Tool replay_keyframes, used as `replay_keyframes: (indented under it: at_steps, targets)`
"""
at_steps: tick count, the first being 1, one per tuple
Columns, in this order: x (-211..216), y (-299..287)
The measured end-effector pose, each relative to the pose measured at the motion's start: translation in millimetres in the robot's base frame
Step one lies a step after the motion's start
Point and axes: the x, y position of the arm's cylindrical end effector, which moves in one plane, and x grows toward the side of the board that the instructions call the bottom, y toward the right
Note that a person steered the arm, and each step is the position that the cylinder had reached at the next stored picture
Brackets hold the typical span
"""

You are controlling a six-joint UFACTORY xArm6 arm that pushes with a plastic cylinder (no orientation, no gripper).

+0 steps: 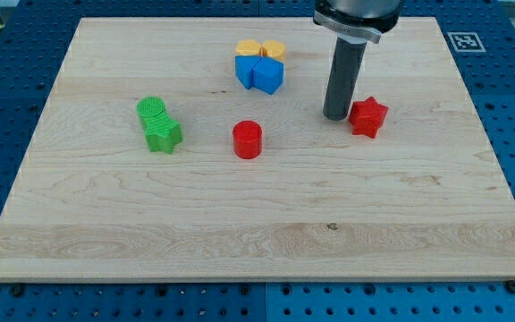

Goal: Push the red star at the right center of the board

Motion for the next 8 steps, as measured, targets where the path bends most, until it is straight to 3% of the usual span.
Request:
replay_keyframes:
  at_steps: [4,8]
  targets:
    - [2,82]
    - [2,110]
